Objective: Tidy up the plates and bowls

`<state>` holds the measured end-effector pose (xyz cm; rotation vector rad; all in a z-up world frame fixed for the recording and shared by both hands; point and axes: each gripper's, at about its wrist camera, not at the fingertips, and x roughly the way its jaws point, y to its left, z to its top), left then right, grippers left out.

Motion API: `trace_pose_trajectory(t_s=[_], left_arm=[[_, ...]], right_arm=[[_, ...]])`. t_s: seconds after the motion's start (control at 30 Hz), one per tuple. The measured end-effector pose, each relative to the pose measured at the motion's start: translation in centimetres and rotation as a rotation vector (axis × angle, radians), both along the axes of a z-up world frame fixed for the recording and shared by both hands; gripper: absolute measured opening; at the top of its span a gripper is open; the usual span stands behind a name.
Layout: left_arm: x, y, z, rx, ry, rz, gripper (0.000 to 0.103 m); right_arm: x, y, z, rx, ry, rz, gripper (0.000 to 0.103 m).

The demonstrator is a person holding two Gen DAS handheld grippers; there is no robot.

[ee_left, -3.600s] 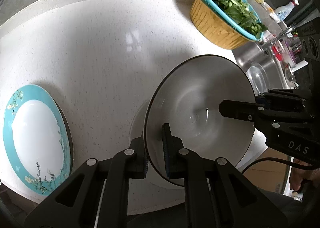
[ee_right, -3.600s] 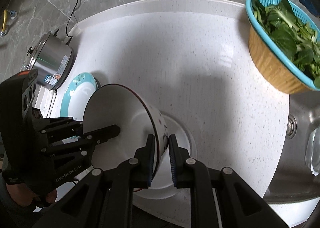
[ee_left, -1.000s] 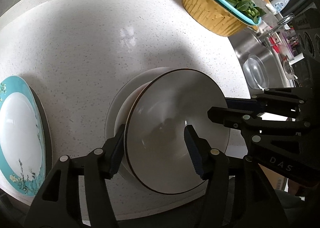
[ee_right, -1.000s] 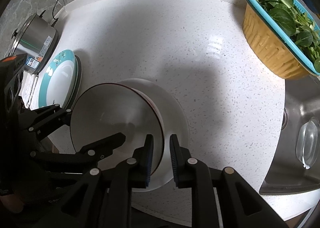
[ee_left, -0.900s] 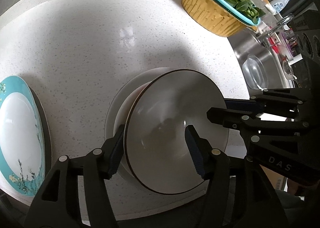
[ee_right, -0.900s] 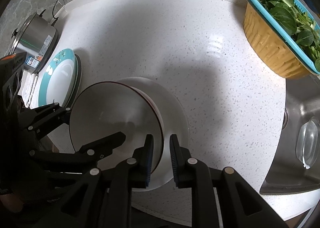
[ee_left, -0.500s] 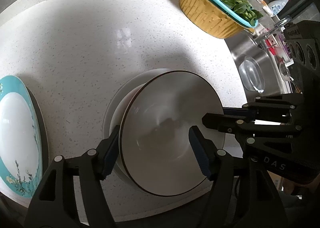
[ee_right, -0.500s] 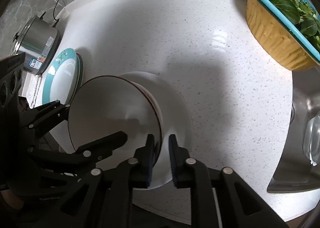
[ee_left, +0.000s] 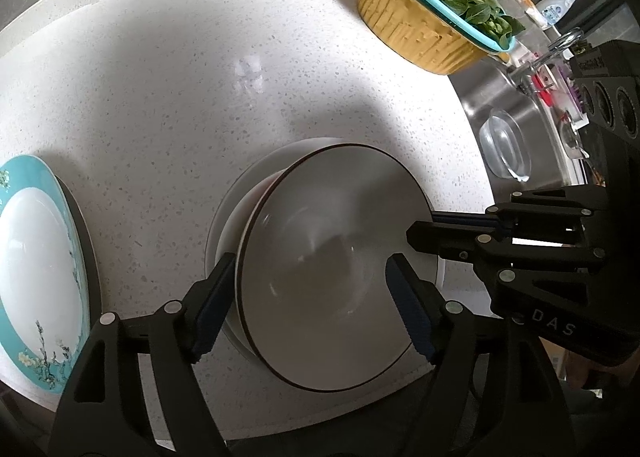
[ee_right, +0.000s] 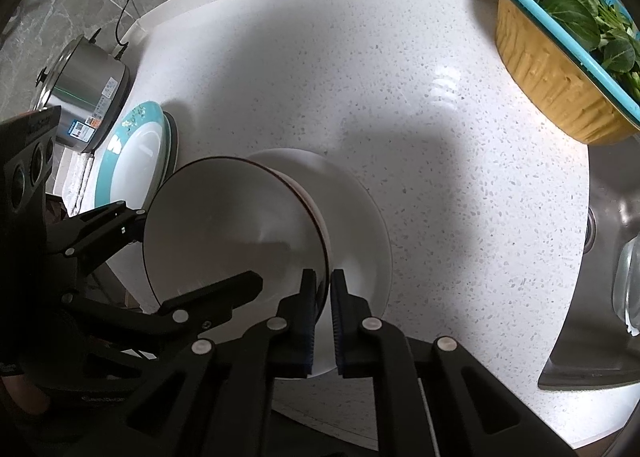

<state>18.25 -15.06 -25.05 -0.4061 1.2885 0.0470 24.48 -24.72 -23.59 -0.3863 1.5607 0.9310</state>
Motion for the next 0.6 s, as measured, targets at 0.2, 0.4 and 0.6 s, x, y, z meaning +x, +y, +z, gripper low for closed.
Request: trace_pose_trajectory(t_s=[0.2,0.4,0.6], left_arm=[[0.1,0.2,0.1,-0.031,0.003,0.004,0.080],[0.0,0.2,0.0,-0.064,-0.011,0.005,0.094],[0.1,0.1,-0.1,-0.074,-0.020,-0.005,0.099]], right_arm=[[0.1,-0.1,0.1,0.008,0.004,-0.008,0.008],[1.0,-0.5,0.6,0.038,0.041,-0.030,0.008],[1.2,-0.5,1.5,0.085,0.057,-0.034,0.014]])
